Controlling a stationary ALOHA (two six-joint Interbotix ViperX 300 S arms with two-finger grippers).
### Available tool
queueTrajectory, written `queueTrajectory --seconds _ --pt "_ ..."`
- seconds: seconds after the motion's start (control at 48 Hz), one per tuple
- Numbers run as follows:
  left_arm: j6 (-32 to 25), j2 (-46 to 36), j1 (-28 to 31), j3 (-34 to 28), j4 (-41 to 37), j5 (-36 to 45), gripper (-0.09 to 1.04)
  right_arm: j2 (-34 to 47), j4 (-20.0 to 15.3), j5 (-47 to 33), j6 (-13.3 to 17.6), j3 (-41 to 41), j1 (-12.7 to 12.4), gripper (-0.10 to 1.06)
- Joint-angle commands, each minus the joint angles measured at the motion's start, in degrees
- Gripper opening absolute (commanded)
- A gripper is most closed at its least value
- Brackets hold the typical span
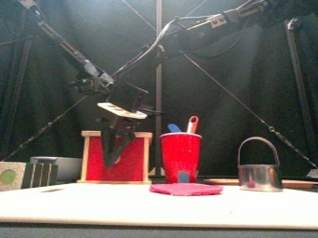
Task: Get the cutter from the drawer then cut the dough then place the extra dough in the bowl
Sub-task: Cut the dough
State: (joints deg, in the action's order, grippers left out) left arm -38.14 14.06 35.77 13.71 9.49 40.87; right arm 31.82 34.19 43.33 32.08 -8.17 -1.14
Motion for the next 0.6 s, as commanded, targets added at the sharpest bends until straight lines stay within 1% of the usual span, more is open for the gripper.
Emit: queueTrajectory --seconds 0.021,0.104,0.25,0.354,0.5,0.604 --pt "0.44 -0.88 -0.18 -1.41 0.18 -0.7 0.45 -1.67 -0.53 0.0 0.09 -1.49 -1.41 0.03" --pt "1.05 -1.76 0.53 -1.41 0.18 -2.72 0.45 -2.37 -1.58 -0.18 0.0 -1.85 -0.88 0.03" --pt "1.76 -4.04 1.76 -0.53 1.23 -6.68 0.45 -4.31 -2.2 -0.88 0.18 -2.02 2.64 0.03" --pt "1.76 -5.8 1.93 0.35 2.55 -8.53 0.45 -6.5 -2.2 -0.7 0.62 -1.14 4.39 0.03" --pt "1.85 -8.79 1.58 2.72 3.96 -11.51 0.45 -10.37 -2.64 -0.62 1.05 2.64 6.68 0.03" --pt "1.85 -11.25 1.58 4.92 4.57 -14.68 0.45 -13.71 -3.87 -0.7 1.14 6.33 7.82 0.03"
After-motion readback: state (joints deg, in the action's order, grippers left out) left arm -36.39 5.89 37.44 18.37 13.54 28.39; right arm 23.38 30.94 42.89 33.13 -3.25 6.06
